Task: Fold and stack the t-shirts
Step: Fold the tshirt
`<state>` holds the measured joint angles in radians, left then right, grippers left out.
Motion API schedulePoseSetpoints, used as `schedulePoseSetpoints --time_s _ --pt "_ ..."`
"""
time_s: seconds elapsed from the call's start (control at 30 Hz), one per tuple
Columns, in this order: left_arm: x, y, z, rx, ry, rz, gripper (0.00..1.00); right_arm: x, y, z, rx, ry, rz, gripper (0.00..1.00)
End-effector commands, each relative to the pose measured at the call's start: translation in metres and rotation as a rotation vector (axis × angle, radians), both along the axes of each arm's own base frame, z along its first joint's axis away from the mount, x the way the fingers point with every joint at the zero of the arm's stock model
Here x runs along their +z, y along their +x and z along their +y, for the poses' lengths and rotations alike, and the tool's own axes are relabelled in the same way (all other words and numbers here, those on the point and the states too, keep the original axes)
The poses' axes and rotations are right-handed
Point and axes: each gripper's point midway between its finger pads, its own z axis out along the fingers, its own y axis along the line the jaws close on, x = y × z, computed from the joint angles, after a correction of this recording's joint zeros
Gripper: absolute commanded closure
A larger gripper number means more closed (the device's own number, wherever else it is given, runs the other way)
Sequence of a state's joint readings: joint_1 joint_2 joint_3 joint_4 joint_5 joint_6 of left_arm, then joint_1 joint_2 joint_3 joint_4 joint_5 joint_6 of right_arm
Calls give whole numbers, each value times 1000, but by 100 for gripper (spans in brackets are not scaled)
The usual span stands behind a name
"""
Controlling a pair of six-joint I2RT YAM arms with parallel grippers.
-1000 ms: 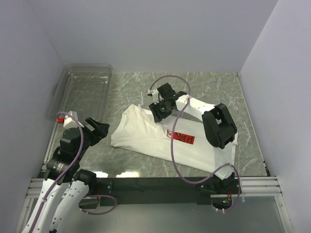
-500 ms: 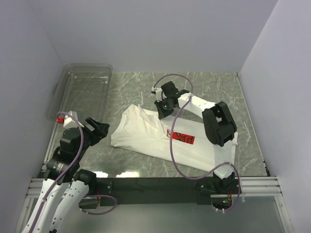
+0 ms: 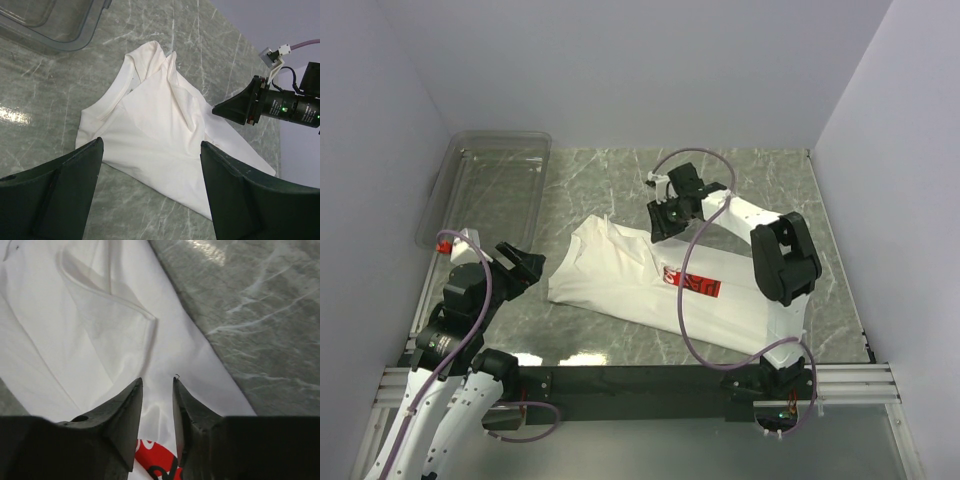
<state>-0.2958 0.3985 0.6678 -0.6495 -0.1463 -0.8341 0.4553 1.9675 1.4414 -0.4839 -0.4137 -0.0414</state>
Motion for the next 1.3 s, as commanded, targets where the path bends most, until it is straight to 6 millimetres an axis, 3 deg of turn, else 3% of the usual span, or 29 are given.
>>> schedulePoseSetpoints --time_s 0.0,0.37,0.67,0.77,0.93,1.27 --pt "8 4 -3 -6 -19 -30 16 14 -3 21 47 72 5 61" --pt "2 7 -6 -14 -26 -13 17 -4 -2 44 93 64 56 57" --pt "1 7 -6 -13 -27 -8 17 -14 4 44 79 42 66 58" --pt "1 7 -6 -12 -25 -7 17 -13 5 43 79 42 59 68" --pt "1 7 -6 -14 -25 -7 17 -2 9 41 75 39 13 97" --pt "4 6 -5 -12 -13 -11 16 25 23 13 12 63 -54 100"
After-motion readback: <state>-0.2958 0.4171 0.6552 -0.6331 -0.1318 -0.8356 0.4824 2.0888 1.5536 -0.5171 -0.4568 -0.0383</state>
